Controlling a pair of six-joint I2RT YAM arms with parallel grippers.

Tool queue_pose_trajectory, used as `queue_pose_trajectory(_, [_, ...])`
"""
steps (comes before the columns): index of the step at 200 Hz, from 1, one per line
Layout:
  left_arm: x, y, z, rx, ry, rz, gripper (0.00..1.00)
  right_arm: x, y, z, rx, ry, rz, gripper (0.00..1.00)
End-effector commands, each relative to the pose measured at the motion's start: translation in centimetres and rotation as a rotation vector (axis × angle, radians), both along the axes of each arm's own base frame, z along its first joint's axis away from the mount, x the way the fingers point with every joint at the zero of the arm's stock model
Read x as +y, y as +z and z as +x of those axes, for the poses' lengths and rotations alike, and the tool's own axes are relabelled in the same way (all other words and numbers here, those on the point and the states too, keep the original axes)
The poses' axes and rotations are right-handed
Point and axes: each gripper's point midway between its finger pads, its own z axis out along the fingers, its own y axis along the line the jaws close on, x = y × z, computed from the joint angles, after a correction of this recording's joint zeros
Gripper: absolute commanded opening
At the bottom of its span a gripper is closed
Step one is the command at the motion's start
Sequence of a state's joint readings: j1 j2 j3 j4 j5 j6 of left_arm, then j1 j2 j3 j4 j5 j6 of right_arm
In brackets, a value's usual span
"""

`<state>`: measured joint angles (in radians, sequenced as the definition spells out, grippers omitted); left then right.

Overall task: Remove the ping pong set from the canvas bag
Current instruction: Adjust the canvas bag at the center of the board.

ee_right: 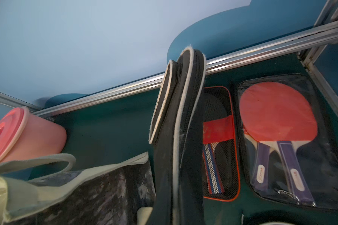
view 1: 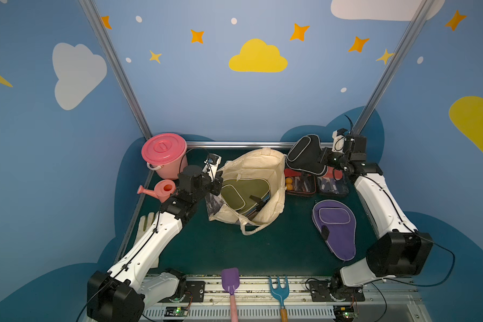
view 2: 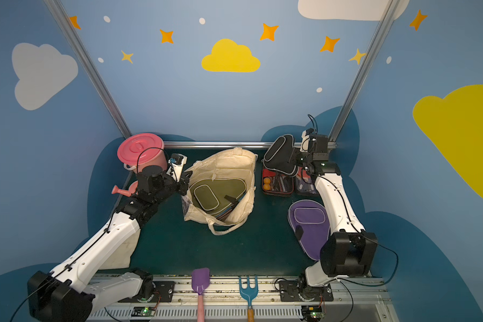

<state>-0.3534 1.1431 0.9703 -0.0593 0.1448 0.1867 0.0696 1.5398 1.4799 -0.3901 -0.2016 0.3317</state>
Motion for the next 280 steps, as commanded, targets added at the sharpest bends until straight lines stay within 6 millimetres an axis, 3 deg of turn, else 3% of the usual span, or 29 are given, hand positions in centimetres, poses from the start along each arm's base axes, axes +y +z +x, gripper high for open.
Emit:
queue_pose_trajectory(1, [-0.2,4.6,-0.3,-0.135,-0.023,-0.056,0.04,3.0,4.4,2.0,-0.186,0.083,0.110,0.00])
queue_pose_trajectory(43, [-0.4,4.8,-0.4,-0.129,-0.034,-0.068,0.04,9.9,-1.3,3.3,-0.152,0.189,0.158,0.00])
queue_pose_trajectory(70, [-0.5,4.7,-0.7,-0.121,-0.040,-0.072,0.04,13.1,-4.6,4.5,-0.134,0.185,0.201,0.00])
queue_pose_trajectory(97, [-0.3,4.8,-0.9,-0.122,-0.035,-0.075,0.04,15.8,-7.4,4.1,-0.115,0.169,0.198,0.00])
queue_pose_trajectory(130, [0.1,5.4,-1.2,-0.134,-0.023,-0.074,0.04,15.5,-9.6,2.2,-0.086,0.103,0.242,0.00])
queue_pose_trajectory(168, [0.8,5.9,-1.5,-0.150,0.003,-0.074,0.04,15.9,-11.6,-2.2,-0.017,0.113,0.267,0.00])
queue_pose_trajectory(218, [1.5,5.5,-1.2,-0.140,0.035,-0.066,0.04,15.0,-12.0,-6.8,0.008,0.087,0.266,0.00])
queue_pose_trajectory(240, [1.6,5.2,-1.1,-0.136,0.040,-0.065,0.04,13.7,-11.1,-6.9,-0.019,0.034,0.230,0.00])
queue_pose_trajectory(280, [1.4,4.6,-1.0,-0.117,0.027,-0.075,0.04,12.8,-7.7,-3.9,-0.115,0.000,0.131,0.00])
